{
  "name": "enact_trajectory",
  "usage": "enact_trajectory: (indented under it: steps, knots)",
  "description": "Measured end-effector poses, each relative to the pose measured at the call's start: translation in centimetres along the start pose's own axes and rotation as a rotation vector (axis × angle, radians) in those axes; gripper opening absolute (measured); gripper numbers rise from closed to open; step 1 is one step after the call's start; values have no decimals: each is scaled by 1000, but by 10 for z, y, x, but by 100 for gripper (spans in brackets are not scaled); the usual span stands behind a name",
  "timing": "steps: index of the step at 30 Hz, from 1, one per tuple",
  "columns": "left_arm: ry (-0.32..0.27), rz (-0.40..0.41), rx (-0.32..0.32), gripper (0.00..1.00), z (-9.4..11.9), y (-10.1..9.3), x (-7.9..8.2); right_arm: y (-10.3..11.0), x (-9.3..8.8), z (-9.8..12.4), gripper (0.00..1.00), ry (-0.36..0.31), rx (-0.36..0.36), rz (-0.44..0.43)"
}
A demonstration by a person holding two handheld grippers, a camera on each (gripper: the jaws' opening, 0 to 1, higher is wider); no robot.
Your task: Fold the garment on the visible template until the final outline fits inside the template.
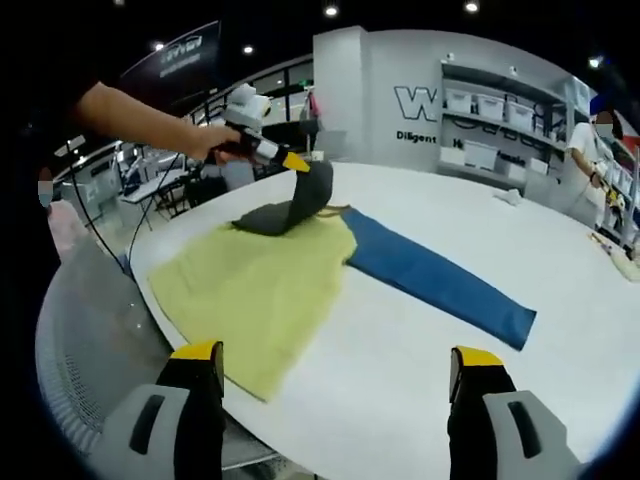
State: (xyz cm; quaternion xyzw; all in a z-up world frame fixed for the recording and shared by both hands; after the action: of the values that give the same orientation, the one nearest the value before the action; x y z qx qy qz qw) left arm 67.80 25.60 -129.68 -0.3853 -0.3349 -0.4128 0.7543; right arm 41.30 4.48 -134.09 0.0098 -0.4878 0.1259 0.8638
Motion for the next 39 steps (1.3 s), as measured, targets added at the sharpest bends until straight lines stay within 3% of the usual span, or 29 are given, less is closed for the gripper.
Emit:
enact_trajectory:
  steps: [25, 39]
  knots:
    - [115, 64, -55, 1, -58, -13, -39, -15, -12, 7, 92, 21, -29, -18]
    - [155, 42, -87, 7, -58, -17, -49, -11, -9, 3, 92, 24, -23, -20]
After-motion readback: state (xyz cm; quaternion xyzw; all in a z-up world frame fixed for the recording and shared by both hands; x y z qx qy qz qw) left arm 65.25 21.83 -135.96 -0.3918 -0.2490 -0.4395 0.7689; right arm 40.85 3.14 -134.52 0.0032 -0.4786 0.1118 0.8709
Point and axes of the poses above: the point that each gripper's makers call its tool centre point, and the gripper's own axes: z roughly backward along the fingers, y roughly to its left, x roughly out of its top, the point moved 4 cm from there along z, roughly backward along the fingers, and after that the axes turned 15 degrees about -x, right-handed, at the moved point
